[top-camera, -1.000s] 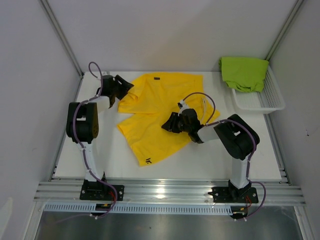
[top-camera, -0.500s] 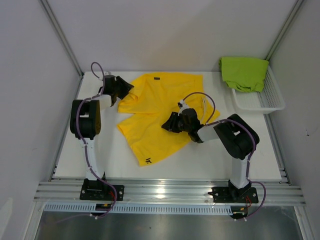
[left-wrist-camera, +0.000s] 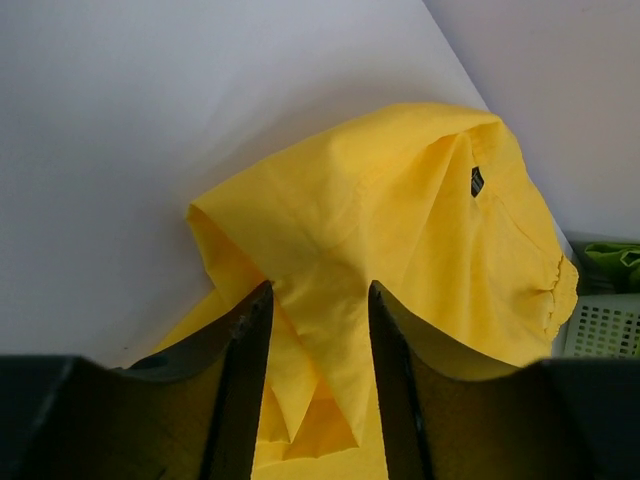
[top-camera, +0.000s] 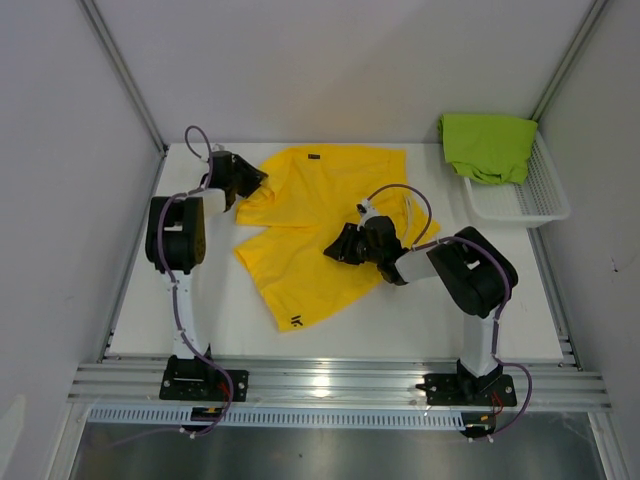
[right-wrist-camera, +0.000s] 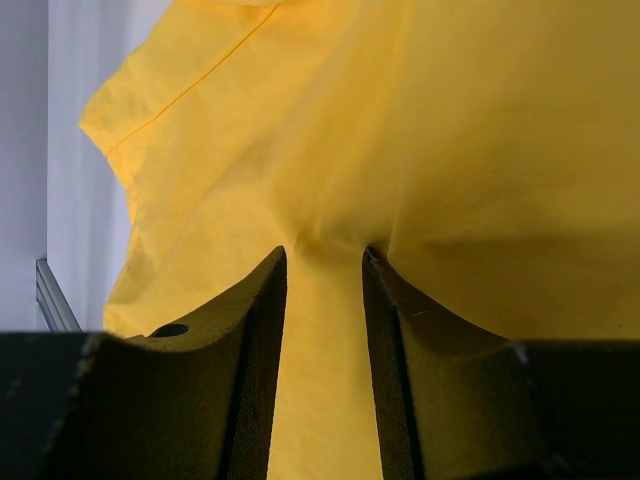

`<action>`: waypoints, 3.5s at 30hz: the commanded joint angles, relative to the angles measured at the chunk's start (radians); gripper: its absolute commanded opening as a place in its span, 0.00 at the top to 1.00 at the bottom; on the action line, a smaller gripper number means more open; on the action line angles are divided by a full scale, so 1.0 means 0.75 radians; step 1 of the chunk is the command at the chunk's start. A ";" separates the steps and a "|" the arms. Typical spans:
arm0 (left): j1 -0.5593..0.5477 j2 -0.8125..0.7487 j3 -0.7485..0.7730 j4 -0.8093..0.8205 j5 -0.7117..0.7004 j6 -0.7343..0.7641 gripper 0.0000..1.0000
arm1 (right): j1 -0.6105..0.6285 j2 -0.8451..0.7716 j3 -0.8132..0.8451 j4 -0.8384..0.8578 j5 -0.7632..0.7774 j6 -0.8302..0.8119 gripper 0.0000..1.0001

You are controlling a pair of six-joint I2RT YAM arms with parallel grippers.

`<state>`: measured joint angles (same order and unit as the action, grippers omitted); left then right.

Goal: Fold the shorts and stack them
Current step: Flatten the shorts out

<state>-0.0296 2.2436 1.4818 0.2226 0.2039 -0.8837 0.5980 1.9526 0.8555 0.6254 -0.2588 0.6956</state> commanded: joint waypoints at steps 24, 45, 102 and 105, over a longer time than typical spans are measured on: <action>0.144 0.181 0.468 0.027 0.002 0.043 1.00 | -0.030 0.033 0.027 0.041 -0.023 0.019 0.65; 0.154 -0.076 0.500 -0.266 -0.014 0.303 0.48 | -0.028 -0.051 0.042 0.005 -0.025 -0.042 0.64; -1.319 -1.603 -1.344 -0.487 -0.753 0.634 0.01 | -0.711 -0.284 -0.132 -0.288 0.388 0.183 0.86; -1.335 -1.629 -1.342 -0.552 -0.718 0.589 0.01 | -0.711 -0.313 -0.128 -0.333 0.410 0.169 1.00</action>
<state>-1.0145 1.0424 0.4767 -0.1497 -0.3782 -0.4038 0.0692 1.7409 0.7219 0.4091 -0.0063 0.8417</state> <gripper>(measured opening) 0.990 0.031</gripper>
